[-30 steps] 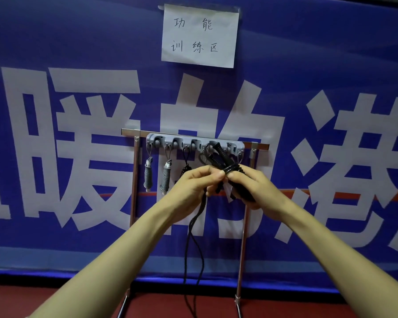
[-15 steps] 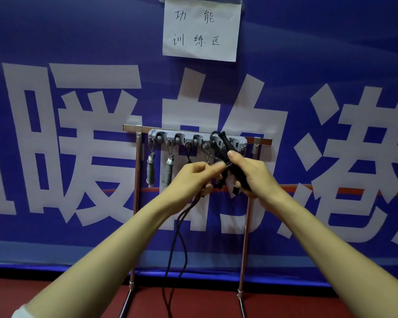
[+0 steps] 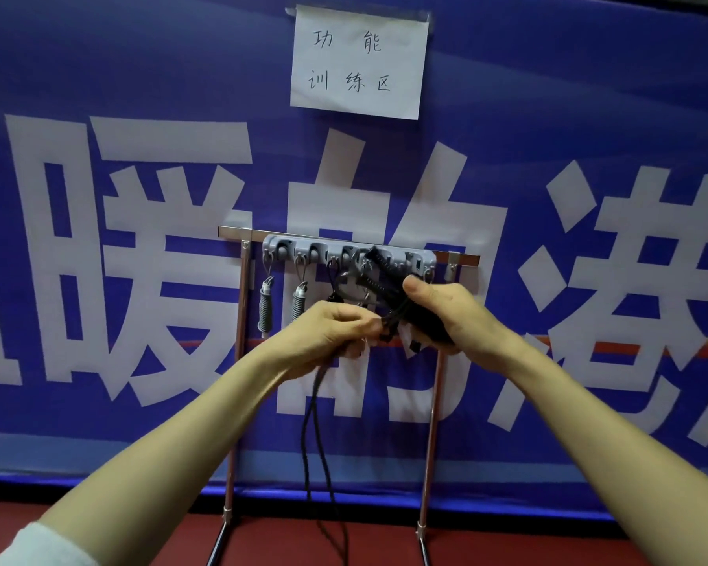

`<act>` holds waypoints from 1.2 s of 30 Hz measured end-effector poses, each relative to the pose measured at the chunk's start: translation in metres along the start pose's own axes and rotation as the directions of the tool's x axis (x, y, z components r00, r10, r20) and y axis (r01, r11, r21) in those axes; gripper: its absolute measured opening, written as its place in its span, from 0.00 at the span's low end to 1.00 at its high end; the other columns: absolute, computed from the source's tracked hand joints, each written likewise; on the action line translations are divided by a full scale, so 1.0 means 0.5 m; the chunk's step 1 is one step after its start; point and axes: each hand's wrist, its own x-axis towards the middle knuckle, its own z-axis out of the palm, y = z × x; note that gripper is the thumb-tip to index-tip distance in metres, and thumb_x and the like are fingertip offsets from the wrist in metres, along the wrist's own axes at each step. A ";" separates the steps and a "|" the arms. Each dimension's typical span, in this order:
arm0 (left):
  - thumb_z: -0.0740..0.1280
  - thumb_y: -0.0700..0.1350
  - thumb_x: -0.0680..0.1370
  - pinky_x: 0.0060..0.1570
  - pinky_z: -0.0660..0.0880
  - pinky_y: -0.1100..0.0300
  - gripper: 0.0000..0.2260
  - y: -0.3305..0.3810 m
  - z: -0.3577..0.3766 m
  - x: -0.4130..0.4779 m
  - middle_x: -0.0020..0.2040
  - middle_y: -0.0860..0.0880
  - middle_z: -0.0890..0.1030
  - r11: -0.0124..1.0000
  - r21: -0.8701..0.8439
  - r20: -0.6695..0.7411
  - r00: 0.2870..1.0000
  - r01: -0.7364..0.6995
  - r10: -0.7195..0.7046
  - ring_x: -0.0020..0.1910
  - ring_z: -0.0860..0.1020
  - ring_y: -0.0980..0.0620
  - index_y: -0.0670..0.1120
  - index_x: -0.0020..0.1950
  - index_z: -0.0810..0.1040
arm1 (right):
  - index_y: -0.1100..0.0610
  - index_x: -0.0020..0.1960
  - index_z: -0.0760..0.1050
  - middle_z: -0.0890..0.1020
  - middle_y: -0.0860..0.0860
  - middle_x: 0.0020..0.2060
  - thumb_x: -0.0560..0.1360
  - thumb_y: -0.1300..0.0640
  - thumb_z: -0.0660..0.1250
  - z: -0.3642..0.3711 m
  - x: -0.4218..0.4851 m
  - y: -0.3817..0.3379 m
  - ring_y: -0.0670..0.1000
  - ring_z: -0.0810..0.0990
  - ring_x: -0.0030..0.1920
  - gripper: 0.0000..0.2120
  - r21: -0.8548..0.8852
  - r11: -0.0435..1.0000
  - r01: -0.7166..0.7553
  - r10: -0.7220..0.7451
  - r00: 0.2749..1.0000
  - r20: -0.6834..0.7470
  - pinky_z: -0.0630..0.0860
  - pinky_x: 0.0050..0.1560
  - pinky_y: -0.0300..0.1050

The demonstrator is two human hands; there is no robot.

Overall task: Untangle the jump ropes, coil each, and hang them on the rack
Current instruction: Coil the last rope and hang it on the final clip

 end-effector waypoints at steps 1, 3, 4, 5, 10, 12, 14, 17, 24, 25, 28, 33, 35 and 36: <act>0.71 0.42 0.74 0.36 0.68 0.63 0.06 0.001 -0.007 -0.001 0.36 0.54 0.81 0.992 0.065 0.019 0.994 -0.104 0.103 0.35 0.72 0.56 0.51 0.40 0.85 | 0.55 0.36 0.78 0.74 0.57 0.27 0.74 0.32 0.59 0.002 -0.003 0.001 0.50 0.67 0.24 0.28 0.000 1.000 -0.007 0.007 0.998 0.064 0.61 0.22 0.37; 0.72 0.41 0.74 0.40 0.73 0.66 0.07 0.012 -0.026 -0.008 0.39 0.55 0.83 0.948 0.167 0.147 0.957 -0.272 0.249 0.39 0.78 0.60 0.53 0.46 0.84 | 0.56 0.40 0.80 0.74 0.56 0.29 0.73 0.32 0.59 0.004 -0.010 0.001 0.51 0.66 0.25 0.28 0.002 0.999 -0.036 0.034 0.974 0.222 0.62 0.23 0.38; 0.71 0.42 0.74 0.42 0.74 0.68 0.08 0.024 -0.034 -0.009 0.40 0.56 0.83 0.922 0.230 0.237 0.937 -0.312 0.258 0.40 0.79 0.61 0.55 0.47 0.84 | 0.57 0.43 0.80 0.74 0.56 0.30 0.72 0.32 0.59 0.003 -0.012 -0.001 0.51 0.66 0.26 0.28 -0.013 0.998 -0.059 0.061 0.952 0.299 0.61 0.24 0.39; 0.71 0.42 0.74 0.43 0.74 0.68 0.08 0.040 -0.039 -0.007 0.39 0.56 0.83 0.891 0.318 0.316 0.922 -0.324 0.223 0.40 0.79 0.62 0.56 0.46 0.83 | 0.58 0.45 0.80 0.73 0.56 0.31 0.71 0.31 0.60 0.001 -0.013 -0.005 0.51 0.65 0.27 0.30 -0.049 0.995 -0.092 0.104 0.924 0.367 0.61 0.25 0.40; 0.72 0.39 0.74 0.41 0.72 0.71 0.05 0.121 -0.034 0.045 0.42 0.53 0.81 0.475 0.770 0.506 0.861 -0.425 -0.050 0.40 0.79 0.58 0.45 0.49 0.85 | 0.54 0.41 0.78 0.71 0.51 0.28 0.69 0.30 0.63 -0.006 -0.003 -0.013 0.48 0.63 0.26 0.26 -0.323 0.900 -0.293 0.432 0.704 0.564 0.59 0.26 0.40; 0.72 0.40 0.74 0.41 0.71 0.73 0.06 0.134 -0.016 0.049 0.43 0.55 0.80 0.321 0.799 0.536 0.844 -0.508 0.002 0.39 0.78 0.58 0.45 0.50 0.85 | 0.53 0.44 0.79 0.71 0.51 0.30 0.70 0.30 0.64 -0.016 0.006 -0.013 0.48 0.62 0.28 0.26 -0.397 0.855 -0.334 0.512 0.670 0.537 0.59 0.27 0.39; 0.72 0.41 0.74 0.42 0.71 0.72 0.06 0.125 -0.010 0.044 0.43 0.55 0.79 0.186 0.824 0.516 0.844 -0.536 0.145 0.40 0.76 0.60 0.47 0.50 0.85 | 0.52 0.45 0.78 0.72 0.52 0.31 0.70 0.31 0.65 -0.026 0.016 -0.018 0.48 0.63 0.28 0.23 -0.444 0.838 -0.318 0.518 0.719 0.463 0.59 0.27 0.40; 0.69 0.43 0.77 0.42 0.76 0.55 0.07 0.105 -0.007 0.032 0.48 0.52 0.79 0.047 0.900 0.396 0.858 -0.433 0.327 0.46 0.78 0.52 0.49 0.53 0.84 | 0.42 0.40 0.78 0.73 0.55 0.33 0.74 0.37 0.65 -0.024 0.026 -0.014 0.48 0.66 0.27 0.11 -0.432 0.873 -0.225 0.394 0.848 0.354 0.62 0.27 0.42; 0.68 0.38 0.77 0.39 0.75 0.54 0.09 0.075 0.021 0.013 0.41 0.51 0.76 0.659 0.741 -0.141 0.929 -0.129 0.341 0.38 0.77 0.49 0.41 0.53 0.71 | 0.39 0.66 0.67 0.82 0.46 0.42 0.77 0.33 0.54 -0.017 0.027 0.048 0.51 0.80 0.42 0.21 -0.942 0.336 -0.019 -0.109 0.992 -0.059 0.69 0.37 0.44; 0.70 0.38 0.76 0.38 0.75 0.56 0.10 0.071 0.019 0.013 0.41 0.50 0.77 0.859 0.508 -0.234 0.950 -0.062 0.207 0.36 0.76 0.51 0.41 0.52 0.71 | 0.42 0.67 0.67 0.82 0.48 0.43 0.78 0.34 0.54 -0.015 0.027 0.054 0.53 0.81 0.41 0.22 -0.978 0.208 -0.010 -0.226 0.972 -0.058 0.67 0.35 0.44; 0.67 0.51 0.78 0.39 0.77 0.59 0.12 0.062 0.012 0.008 0.41 0.47 0.80 0.944 -0.194 -0.044 0.959 0.267 -0.280 0.35 0.76 0.53 0.42 0.50 0.78 | 0.51 0.64 0.76 0.80 0.53 0.33 0.73 0.38 0.67 -0.021 0.035 0.074 0.54 0.77 0.25 0.25 -0.999 -0.022 0.033 -0.462 0.886 0.040 0.62 0.25 0.39; 0.62 0.51 0.78 0.42 0.79 0.59 0.17 0.032 0.024 0.013 0.40 0.51 0.80 0.750 -0.533 0.170 0.919 0.390 -0.357 0.34 0.78 0.57 0.42 0.47 0.85 | 0.54 0.61 0.80 0.76 0.53 0.29 0.74 0.39 0.54 -0.022 0.049 0.085 0.52 0.72 0.19 0.27 -0.996 -0.023 0.086 -0.609 0.789 0.082 0.55 0.24 0.35; 0.64 0.49 0.75 0.41 0.80 0.57 0.13 0.026 0.038 0.012 0.38 0.51 0.80 0.712 -0.603 0.185 0.932 0.358 -0.312 0.35 0.79 0.56 0.43 0.45 0.86 | 0.54 0.62 0.79 0.76 0.54 0.29 0.73 0.40 0.54 -0.021 0.047 0.080 0.53 0.72 0.19 0.28 -0.994 -0.023 0.102 -0.615 0.783 0.095 0.56 0.24 0.36; 0.65 0.48 0.75 0.42 0.81 0.56 0.12 0.024 0.044 0.012 0.37 0.51 0.81 0.684 -0.642 0.185 0.936 0.346 -0.300 0.36 0.81 0.55 0.43 0.43 0.85 | 0.54 0.62 0.79 0.76 0.54 0.30 0.73 0.40 0.54 -0.023 0.046 0.076 0.53 0.72 0.19 0.28 -0.994 -0.033 0.108 -0.622 0.776 0.105 0.57 0.23 0.36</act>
